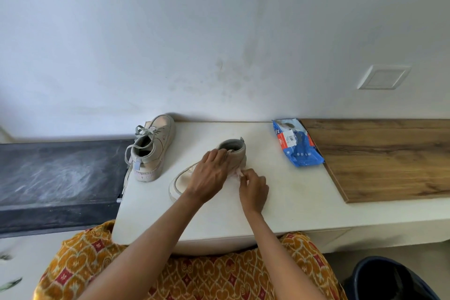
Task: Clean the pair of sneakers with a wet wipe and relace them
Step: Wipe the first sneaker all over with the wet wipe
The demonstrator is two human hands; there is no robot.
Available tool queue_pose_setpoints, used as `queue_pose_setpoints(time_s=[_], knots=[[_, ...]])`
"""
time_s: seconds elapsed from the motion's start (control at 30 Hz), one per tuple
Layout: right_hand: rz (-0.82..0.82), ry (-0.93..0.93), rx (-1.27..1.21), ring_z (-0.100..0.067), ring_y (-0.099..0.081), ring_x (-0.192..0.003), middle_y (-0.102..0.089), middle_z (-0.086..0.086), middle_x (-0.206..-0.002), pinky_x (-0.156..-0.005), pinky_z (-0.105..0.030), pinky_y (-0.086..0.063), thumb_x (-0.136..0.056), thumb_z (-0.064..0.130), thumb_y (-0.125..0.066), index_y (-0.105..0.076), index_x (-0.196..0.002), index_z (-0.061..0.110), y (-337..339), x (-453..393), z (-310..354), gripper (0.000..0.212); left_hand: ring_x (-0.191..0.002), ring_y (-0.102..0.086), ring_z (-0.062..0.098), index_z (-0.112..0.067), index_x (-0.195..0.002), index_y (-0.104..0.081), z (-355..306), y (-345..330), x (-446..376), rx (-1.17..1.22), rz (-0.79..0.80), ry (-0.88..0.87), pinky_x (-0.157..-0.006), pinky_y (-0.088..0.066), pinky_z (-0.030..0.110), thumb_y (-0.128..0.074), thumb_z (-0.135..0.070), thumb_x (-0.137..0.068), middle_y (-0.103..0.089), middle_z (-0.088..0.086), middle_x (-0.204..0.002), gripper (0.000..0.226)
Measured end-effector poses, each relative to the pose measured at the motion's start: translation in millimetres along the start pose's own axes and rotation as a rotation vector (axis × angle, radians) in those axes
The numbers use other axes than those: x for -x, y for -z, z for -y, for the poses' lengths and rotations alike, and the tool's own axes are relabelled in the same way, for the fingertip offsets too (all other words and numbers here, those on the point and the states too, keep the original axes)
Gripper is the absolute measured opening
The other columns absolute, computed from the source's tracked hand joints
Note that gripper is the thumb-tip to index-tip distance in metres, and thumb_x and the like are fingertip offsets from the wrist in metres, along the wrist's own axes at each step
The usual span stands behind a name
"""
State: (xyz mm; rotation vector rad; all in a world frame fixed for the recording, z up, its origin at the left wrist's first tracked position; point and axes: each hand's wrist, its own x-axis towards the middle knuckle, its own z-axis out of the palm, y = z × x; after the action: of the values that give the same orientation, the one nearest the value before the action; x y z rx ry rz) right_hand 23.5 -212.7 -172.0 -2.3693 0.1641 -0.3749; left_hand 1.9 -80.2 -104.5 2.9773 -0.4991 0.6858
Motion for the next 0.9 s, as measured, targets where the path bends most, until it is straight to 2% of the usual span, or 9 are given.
queue_pose_setpoints(time_s=[0.1, 0.17, 0.23, 0.33, 0.43, 0.57, 0.63, 0.77, 0.9], knots=[[-0.125, -0.033, -0.183, -0.025, -0.055, -0.089, -0.066, -0.006, -0.092, -0.073, -0.039, -0.047, -0.092, 0.018, -0.057, -0.063, -0.097, 0.013, 9, -12, 20, 0.009, -0.099, -0.056, 0.031, -0.006, -0.12, -0.057, 1, 2, 4, 0.066, -0.04, 0.049, -0.081, -0.051, 0.035, -0.052, -0.01, -0.081, -0.058, 0.015, -0.113, 0.04], [-0.195, -0.027, -0.257, -0.022, -0.053, -0.087, -0.066, -0.004, -0.092, -0.071, -0.039, -0.048, -0.092, 0.018, -0.056, -0.062, -0.098, 0.014, 14, -26, 37, 0.009, -0.097, -0.058, 0.031, -0.009, -0.116, -0.06, -1, 6, 1, 0.11, -0.017, 0.085, -0.067, -0.053, 0.03, -0.068, -0.008, -0.074, -0.059, 0.014, -0.109, 0.043], [-0.172, -0.006, -0.232, -0.022, -0.053, -0.088, -0.066, -0.003, -0.092, -0.072, -0.038, -0.046, -0.092, 0.018, -0.056, -0.061, -0.097, 0.014, 13, -32, 47, 0.009, -0.087, -0.06, 0.029, -0.01, -0.108, -0.064, -3, 10, -4, 0.117, 0.035, 0.121, -0.051, -0.049, 0.026, -0.077, -0.008, -0.067, -0.061, 0.012, -0.102, 0.043], [-0.092, 0.026, -0.094, -0.025, -0.055, -0.09, -0.066, -0.007, -0.092, -0.072, -0.033, -0.042, -0.092, 0.017, -0.056, -0.062, -0.097, 0.012, 3, -22, 30, 0.009, -0.077, -0.059, 0.029, -0.009, -0.103, -0.065, -2, 9, -9, 0.154, 0.041, 0.158, -0.041, -0.042, 0.025, -0.077, -0.004, -0.066, -0.061, 0.012, -0.095, 0.039], [0.027, 0.097, 0.056, -0.027, -0.056, -0.093, -0.068, -0.007, -0.097, -0.076, -0.034, -0.042, -0.09, 0.011, -0.059, -0.065, -0.101, 0.013, -4, -6, 5, 0.012, -0.078, -0.058, 0.028, -0.008, -0.111, -0.063, 1, 5, -7, 0.159, 0.051, 0.137, -0.044, -0.045, 0.027, -0.074, -0.004, -0.067, -0.061, 0.011, -0.097, 0.046], [-0.106, -0.022, -0.161, -0.026, -0.054, -0.09, -0.066, -0.006, -0.092, -0.073, -0.038, -0.045, -0.092, 0.016, -0.057, -0.063, -0.095, 0.014, 3, -19, 23, 0.008, -0.091, -0.055, 0.031, -0.007, -0.122, -0.058, 3, 4, -6, 0.191, 0.07, 0.143, -0.054, -0.049, 0.033, -0.063, -0.008, -0.078, -0.059, 0.014, -0.107, 0.044], [-0.187, -0.068, -0.308, -0.023, -0.054, -0.089, -0.064, -0.005, -0.094, -0.068, -0.036, -0.047, -0.092, 0.019, -0.057, -0.063, -0.097, 0.012, 7, -33, 42, 0.01, -0.094, -0.053, 0.031, -0.007, -0.122, -0.057, 4, 4, -8, 0.2, 0.071, 0.154, -0.053, -0.047, 0.034, -0.059, -0.011, -0.083, -0.058, 0.014, -0.107, 0.038], [-0.181, -0.072, -0.394, -0.019, -0.054, -0.098, -0.061, -0.006, -0.104, -0.07, -0.026, -0.043, -0.091, 0.015, -0.058, -0.063, -0.099, 0.009, -2, -45, 52, 0.012, -0.085, -0.056, 0.031, -0.007, -0.112, -0.062, 4, 5, -10, 0.219, 0.058, 0.133, -0.044, -0.043, 0.03, -0.066, -0.013, -0.08, -0.059, 0.013, -0.096, 0.033], [-0.101, -0.201, -0.381, -0.032, -0.06, -0.092, -0.068, -0.014, -0.097, -0.065, -0.026, -0.038, -0.09, 0.013, -0.059, -0.064, -0.094, 0.004, -16, -34, 18, 0.012, -0.077, -0.059, 0.029, -0.007, -0.108, -0.064, 3, 3, -9, 0.173, 0.008, 0.09, -0.04, -0.043, 0.027, -0.076, -0.01, -0.067, -0.061, 0.011, -0.092, 0.042]])
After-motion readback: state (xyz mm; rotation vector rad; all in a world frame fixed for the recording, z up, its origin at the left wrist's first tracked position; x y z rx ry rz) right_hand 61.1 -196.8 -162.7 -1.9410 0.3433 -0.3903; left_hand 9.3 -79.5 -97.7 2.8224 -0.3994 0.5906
